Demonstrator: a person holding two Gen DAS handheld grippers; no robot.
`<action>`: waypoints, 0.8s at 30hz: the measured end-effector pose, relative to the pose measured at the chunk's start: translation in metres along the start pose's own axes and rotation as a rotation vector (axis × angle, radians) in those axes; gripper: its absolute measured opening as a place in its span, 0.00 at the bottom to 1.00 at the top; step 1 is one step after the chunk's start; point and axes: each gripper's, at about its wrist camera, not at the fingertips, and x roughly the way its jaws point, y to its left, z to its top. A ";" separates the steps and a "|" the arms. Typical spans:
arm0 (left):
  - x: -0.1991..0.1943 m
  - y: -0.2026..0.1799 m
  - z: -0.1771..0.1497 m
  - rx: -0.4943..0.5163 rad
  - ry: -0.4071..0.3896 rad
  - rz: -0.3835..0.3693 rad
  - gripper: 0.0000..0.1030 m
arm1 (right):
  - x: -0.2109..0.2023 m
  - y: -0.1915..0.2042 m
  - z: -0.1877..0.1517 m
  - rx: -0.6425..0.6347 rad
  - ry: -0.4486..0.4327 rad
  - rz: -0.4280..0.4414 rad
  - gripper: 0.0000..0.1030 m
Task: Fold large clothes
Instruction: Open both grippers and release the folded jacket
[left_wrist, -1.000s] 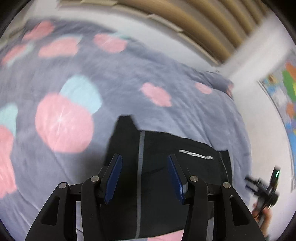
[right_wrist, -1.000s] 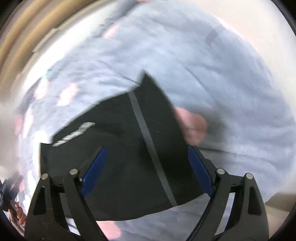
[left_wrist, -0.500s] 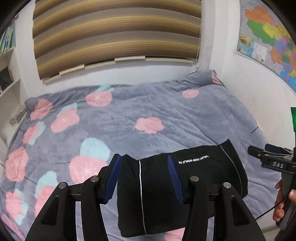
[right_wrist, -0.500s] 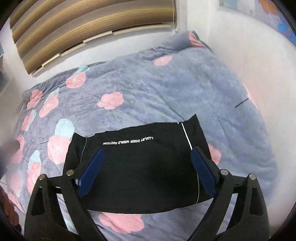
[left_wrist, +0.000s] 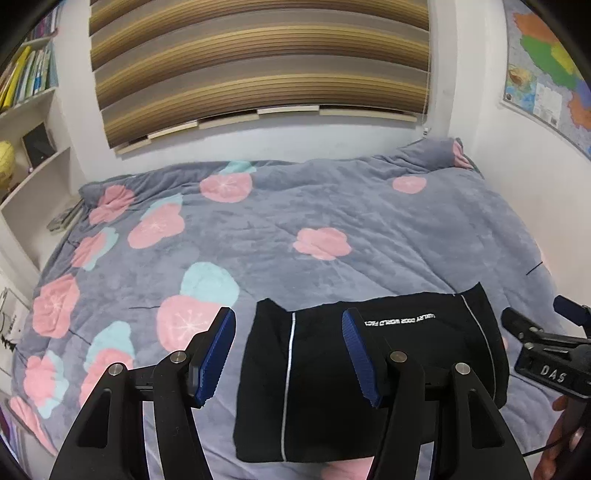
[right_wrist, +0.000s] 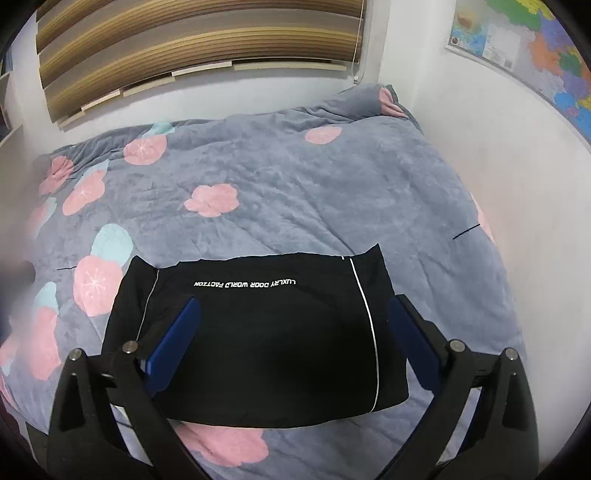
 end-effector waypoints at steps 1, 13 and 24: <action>0.003 -0.002 0.000 -0.002 0.007 0.000 0.60 | 0.003 -0.001 0.000 0.005 0.006 -0.003 0.97; 0.035 -0.016 0.000 0.030 0.076 -0.062 0.60 | 0.024 -0.002 0.002 0.005 0.052 -0.037 0.97; 0.068 -0.013 -0.021 0.015 0.193 -0.059 0.60 | 0.037 -0.011 -0.005 0.026 0.106 -0.054 0.97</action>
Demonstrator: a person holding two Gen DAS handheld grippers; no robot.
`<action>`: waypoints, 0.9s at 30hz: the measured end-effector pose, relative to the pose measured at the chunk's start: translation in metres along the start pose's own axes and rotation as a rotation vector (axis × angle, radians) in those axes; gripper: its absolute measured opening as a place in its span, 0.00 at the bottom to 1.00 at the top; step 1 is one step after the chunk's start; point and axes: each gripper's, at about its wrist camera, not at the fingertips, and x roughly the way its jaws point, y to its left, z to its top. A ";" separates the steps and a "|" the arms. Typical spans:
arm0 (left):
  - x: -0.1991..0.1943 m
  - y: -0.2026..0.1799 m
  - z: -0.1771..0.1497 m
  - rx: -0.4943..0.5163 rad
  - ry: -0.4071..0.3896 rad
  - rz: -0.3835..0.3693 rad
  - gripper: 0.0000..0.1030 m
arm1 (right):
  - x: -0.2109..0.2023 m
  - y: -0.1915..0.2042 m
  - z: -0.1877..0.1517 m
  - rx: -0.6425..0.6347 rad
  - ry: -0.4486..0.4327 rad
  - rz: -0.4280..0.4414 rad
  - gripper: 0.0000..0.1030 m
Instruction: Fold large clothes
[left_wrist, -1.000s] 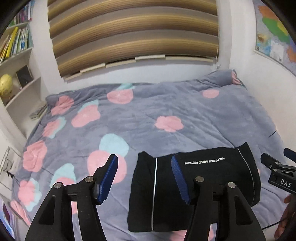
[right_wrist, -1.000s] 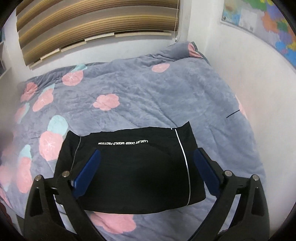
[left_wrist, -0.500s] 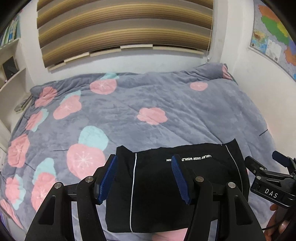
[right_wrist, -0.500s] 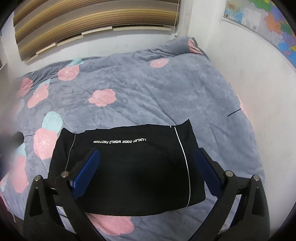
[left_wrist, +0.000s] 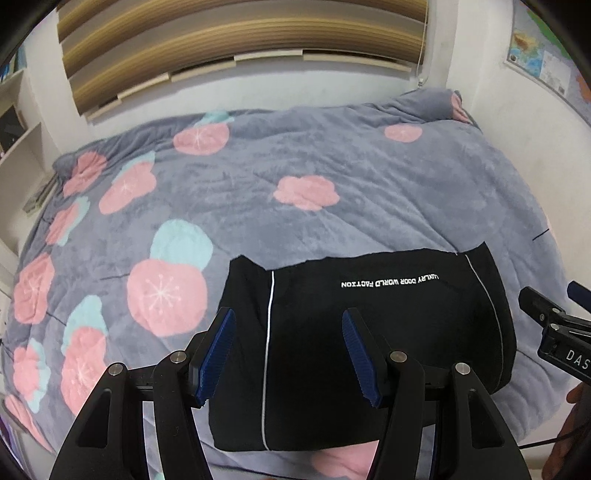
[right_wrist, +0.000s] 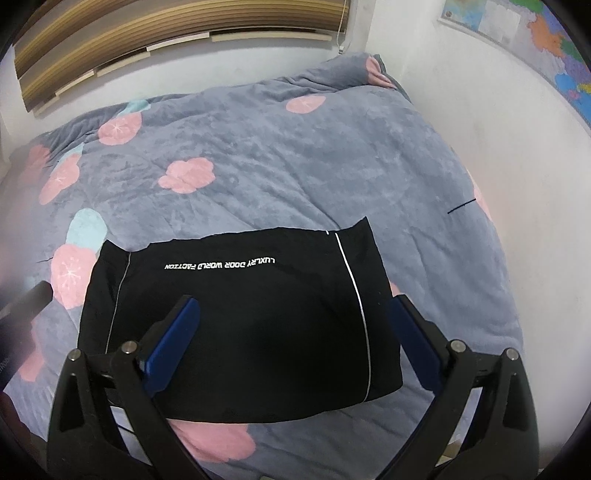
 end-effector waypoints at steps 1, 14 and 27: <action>0.001 0.002 0.000 -0.005 0.003 -0.006 0.60 | 0.000 0.000 0.000 0.002 0.001 0.001 0.97; -0.013 0.023 0.002 -0.039 -0.038 0.059 0.60 | -0.002 0.005 -0.007 -0.010 0.004 0.021 0.97; -0.037 0.022 -0.009 -0.039 -0.072 0.061 0.60 | -0.019 0.012 -0.018 -0.015 -0.021 0.039 0.98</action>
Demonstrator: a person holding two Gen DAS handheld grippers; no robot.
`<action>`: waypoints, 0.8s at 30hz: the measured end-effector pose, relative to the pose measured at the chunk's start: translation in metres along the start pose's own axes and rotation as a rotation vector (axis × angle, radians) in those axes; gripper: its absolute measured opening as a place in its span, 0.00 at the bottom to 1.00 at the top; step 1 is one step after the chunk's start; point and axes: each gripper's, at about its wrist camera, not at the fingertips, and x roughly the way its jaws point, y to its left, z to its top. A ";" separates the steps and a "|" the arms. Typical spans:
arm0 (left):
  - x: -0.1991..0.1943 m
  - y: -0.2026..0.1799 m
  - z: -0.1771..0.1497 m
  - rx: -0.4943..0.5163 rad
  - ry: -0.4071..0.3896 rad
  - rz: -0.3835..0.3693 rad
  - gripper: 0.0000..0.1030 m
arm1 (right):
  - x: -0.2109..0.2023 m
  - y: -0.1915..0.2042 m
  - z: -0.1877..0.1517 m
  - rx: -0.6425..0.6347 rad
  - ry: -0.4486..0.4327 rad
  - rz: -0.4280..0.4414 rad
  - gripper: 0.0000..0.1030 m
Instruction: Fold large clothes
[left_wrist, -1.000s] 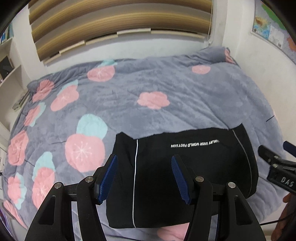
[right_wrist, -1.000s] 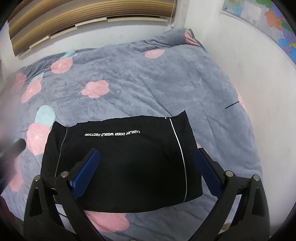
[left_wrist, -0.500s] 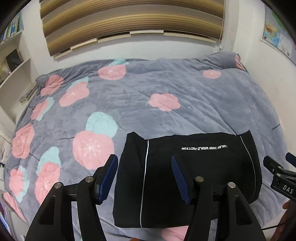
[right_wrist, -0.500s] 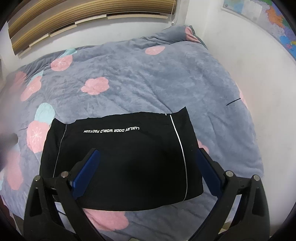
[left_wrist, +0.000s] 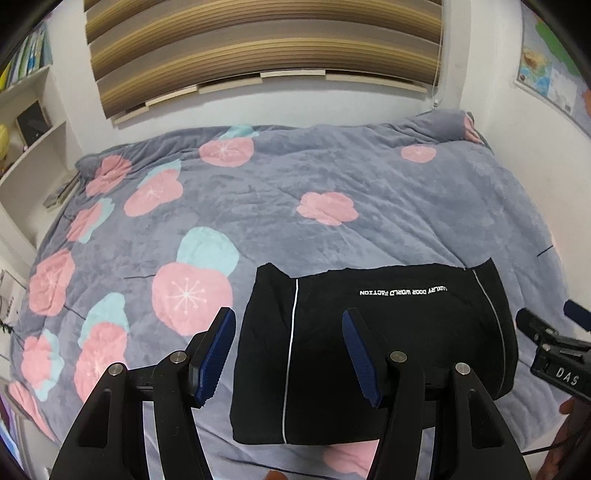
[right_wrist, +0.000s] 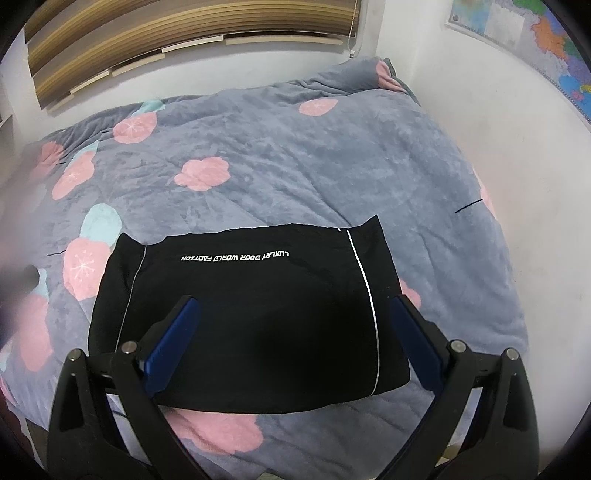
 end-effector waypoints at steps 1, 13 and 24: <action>-0.001 0.001 -0.001 0.000 -0.001 0.003 0.60 | -0.001 0.001 -0.001 -0.001 0.000 0.001 0.98; -0.013 0.004 -0.010 0.013 -0.016 0.016 0.60 | -0.009 0.007 -0.011 0.005 0.010 0.029 0.98; -0.029 0.003 -0.015 0.029 -0.046 -0.024 0.61 | -0.014 0.012 -0.017 0.010 0.020 0.032 0.98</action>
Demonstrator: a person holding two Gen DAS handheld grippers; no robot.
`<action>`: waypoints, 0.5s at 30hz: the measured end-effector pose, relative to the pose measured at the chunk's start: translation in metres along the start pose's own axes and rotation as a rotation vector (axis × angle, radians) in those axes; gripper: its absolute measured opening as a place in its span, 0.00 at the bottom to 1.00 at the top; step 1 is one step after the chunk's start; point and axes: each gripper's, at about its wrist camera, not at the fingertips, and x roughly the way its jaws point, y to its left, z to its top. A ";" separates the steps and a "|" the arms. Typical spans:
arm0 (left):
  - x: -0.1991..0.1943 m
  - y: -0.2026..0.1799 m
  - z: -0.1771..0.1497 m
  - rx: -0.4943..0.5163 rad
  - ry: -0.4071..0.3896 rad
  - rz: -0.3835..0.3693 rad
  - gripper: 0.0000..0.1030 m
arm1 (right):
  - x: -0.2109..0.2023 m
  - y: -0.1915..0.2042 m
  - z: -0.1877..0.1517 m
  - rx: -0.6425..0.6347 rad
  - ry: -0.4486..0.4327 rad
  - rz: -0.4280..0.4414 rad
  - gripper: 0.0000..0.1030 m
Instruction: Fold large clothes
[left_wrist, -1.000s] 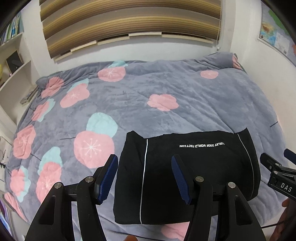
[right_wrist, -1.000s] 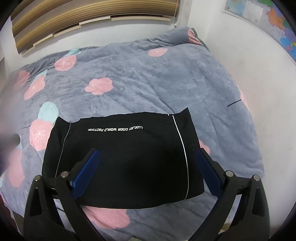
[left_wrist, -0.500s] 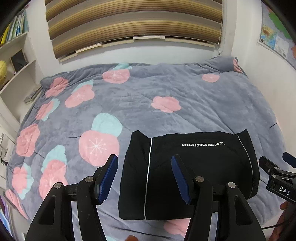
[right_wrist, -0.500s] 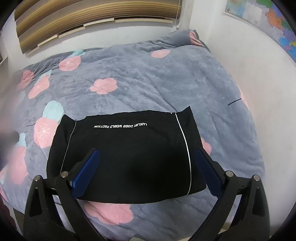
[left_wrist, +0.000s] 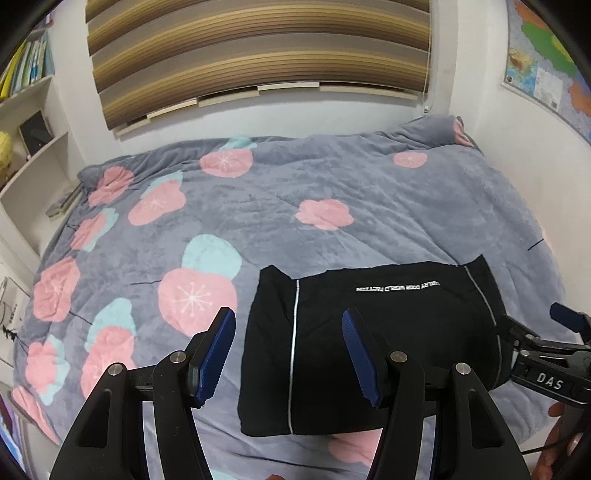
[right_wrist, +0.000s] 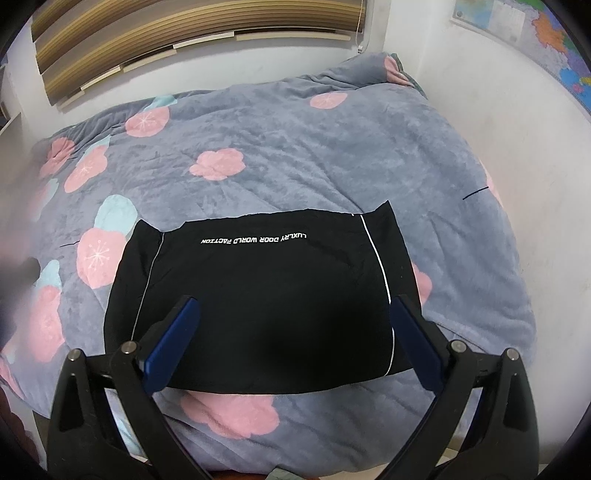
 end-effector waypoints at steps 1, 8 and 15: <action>-0.002 0.001 0.000 -0.003 -0.005 -0.008 0.61 | 0.000 0.001 -0.002 0.002 0.002 -0.001 0.98; -0.014 -0.002 0.000 0.027 -0.052 0.006 0.61 | -0.002 0.002 -0.008 0.013 0.010 0.008 0.98; -0.009 0.005 -0.003 0.011 -0.032 0.023 0.61 | -0.002 0.006 -0.011 0.008 -0.002 0.015 0.98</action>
